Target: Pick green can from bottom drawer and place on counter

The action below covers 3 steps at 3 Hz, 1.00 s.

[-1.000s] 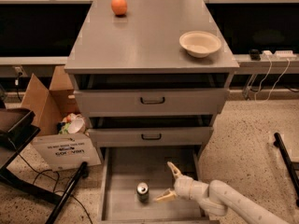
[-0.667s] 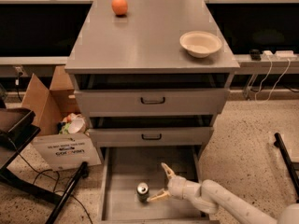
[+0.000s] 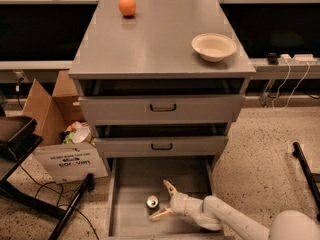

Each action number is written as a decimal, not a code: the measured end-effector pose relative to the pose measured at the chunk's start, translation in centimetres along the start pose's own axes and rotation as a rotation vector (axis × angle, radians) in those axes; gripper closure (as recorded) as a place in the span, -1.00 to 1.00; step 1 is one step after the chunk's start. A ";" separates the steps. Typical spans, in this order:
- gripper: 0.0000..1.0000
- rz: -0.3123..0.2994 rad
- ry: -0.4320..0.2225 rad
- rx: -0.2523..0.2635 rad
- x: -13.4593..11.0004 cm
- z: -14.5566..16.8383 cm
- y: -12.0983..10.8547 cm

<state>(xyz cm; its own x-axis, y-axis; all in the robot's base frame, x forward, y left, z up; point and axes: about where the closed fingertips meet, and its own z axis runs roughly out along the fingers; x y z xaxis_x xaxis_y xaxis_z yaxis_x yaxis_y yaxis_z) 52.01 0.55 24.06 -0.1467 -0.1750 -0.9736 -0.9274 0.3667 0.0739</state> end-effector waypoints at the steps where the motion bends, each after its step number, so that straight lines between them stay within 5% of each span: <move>1: -0.93 0.036 0.014 0.000 2.8 1.8 -0.1; 3: 0.15 0.077 0.037 -0.014 5.5 3.9 -0.4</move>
Offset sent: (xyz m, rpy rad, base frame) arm 0.0143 0.0184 -0.0672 0.0058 0.0755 -0.0251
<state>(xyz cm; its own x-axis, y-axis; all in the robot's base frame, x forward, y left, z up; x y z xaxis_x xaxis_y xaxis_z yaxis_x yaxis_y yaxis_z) 52.94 2.99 17.83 -0.2298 -0.1807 -0.9563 -0.9176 0.3678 0.1509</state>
